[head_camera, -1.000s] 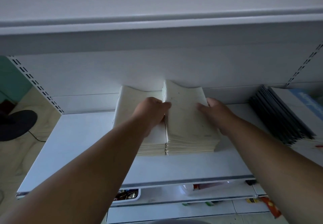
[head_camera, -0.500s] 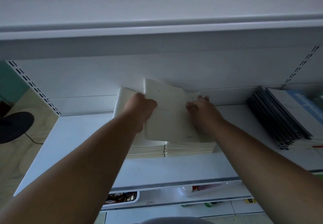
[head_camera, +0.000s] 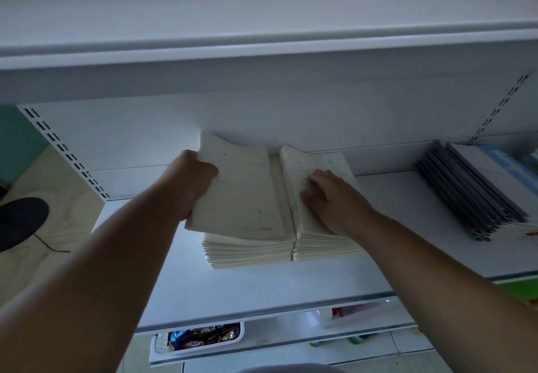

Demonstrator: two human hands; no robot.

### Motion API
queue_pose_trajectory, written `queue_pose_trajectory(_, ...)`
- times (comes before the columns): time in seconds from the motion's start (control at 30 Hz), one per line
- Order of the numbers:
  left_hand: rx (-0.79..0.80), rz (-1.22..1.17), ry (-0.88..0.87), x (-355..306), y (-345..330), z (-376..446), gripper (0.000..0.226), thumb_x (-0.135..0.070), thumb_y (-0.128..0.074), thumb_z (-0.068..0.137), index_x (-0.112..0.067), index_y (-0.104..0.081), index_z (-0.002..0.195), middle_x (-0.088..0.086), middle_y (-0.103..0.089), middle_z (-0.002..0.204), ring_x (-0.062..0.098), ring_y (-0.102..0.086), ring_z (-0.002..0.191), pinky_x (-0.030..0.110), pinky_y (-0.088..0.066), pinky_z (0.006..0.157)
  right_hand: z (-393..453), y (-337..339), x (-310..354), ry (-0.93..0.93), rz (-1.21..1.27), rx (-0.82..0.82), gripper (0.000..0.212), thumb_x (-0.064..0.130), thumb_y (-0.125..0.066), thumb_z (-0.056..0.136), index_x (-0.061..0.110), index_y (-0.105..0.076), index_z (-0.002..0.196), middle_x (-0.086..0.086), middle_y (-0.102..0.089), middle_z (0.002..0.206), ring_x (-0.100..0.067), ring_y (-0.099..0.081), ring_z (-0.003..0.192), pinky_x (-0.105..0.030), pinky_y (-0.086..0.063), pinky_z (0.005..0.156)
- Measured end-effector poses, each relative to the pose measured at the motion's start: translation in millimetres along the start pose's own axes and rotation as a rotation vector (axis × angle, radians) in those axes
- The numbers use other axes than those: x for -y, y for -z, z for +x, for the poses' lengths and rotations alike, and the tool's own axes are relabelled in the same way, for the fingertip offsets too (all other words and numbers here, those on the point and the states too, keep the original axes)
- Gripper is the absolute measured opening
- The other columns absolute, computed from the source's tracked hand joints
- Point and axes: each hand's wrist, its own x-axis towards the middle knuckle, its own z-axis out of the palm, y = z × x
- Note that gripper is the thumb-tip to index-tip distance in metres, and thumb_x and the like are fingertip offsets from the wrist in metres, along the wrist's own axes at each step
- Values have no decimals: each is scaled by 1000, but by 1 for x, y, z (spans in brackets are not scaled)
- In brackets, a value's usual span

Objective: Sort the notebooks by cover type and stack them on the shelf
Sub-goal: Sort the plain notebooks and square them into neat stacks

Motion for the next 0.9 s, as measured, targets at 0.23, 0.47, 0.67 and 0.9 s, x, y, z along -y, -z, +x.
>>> queue_pose_trajectory(0.23,-97,382,-76,9,-17,3,34,-14,-51,76,-7,-62,107,18,-58,111,39,-58,94,39,-53,81,-2,-3,-2,16,-15,-22,57,43,-47,100,13,-41,149,-6,-29,161,-20,-19,151,-30,-13,121)
queue_pose_trajectory(0.47,99,-101,-30,23,-14,-27,18,-21,-59,95,-22,-56,113,12,-63,105,31,-64,86,42,-57,68,-21,-3,17,48,-81,31,90,71,-40,90,13,-20,157,-1,-7,166,-14,-2,153,-35,-10,123)
queue_pose_trajectory(0.67,28,-160,-87,26,-18,-25,31,-20,-57,97,-19,-53,128,10,-63,112,15,-57,75,24,-46,60,-26,-11,45,20,-51,100,78,47,-41,102,9,-2,158,-7,4,166,-19,6,153,-33,-4,123)
queue_pose_trajectory(0.9,-7,-452,-68,31,-15,-36,37,-48,-60,83,-39,-66,118,-1,-72,110,20,-67,97,46,-55,86,-20,-18,106,39,9,74,66,35,-42,103,5,-16,156,-16,-11,164,-28,-6,152,-40,-13,123)
